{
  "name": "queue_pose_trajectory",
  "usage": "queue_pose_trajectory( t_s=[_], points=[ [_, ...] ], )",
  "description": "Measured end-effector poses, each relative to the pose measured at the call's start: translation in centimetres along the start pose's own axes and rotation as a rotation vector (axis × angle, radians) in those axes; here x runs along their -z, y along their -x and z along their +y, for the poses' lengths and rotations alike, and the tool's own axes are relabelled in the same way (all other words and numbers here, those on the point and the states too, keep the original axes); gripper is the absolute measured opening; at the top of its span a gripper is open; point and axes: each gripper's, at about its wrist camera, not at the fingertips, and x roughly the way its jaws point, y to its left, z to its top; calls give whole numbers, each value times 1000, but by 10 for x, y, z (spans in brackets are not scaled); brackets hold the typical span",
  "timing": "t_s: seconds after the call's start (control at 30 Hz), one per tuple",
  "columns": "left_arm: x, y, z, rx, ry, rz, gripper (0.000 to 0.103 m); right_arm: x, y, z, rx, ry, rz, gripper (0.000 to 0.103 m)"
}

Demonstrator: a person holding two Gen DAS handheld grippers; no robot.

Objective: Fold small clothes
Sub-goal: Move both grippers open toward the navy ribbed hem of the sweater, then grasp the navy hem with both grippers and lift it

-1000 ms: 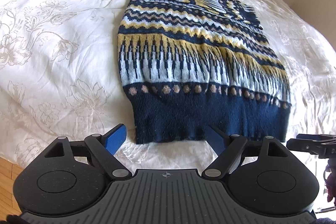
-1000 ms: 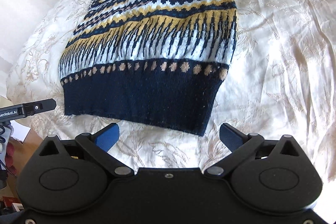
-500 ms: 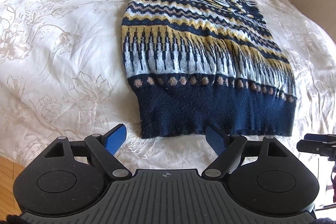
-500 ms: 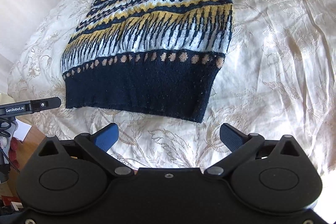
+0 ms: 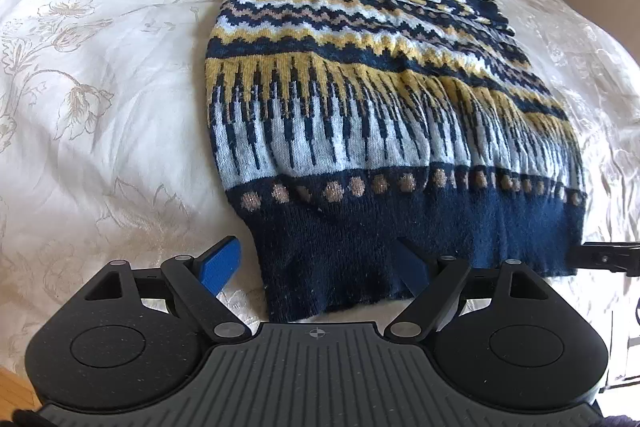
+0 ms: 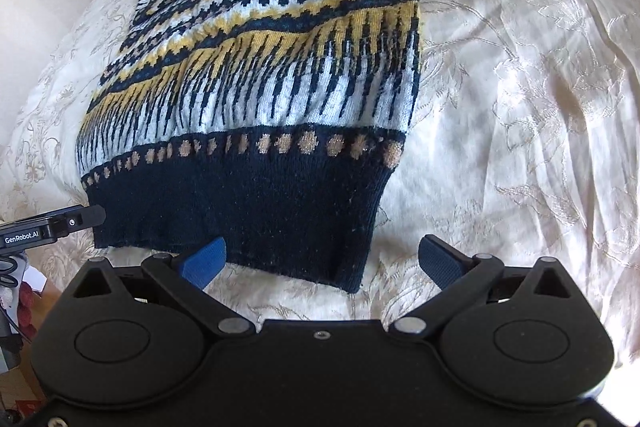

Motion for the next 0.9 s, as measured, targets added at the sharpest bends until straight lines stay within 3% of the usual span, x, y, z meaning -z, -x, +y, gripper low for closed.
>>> queue_pose_trajectory(
  t_s=[0.3,0.53,0.73,0.87,0.9],
  points=[
    [-6,-25,8,8,16,51,82,-12,-20,0,1,-14,41,103],
    [-5,-35,5,45,-10,59,102,-15,-36,-2,1,-24,56,103],
    [-1,-34,7,41,46,16,102,-10,-33,-4,-17,-11,18,103],
    [-3,-35,5,30,12,44,100,-5,-32,-2,-17,27,3,103],
    [-4,-34,5,23,9,49,96,-5,-31,-1,-11,48,14,103]
  ],
)
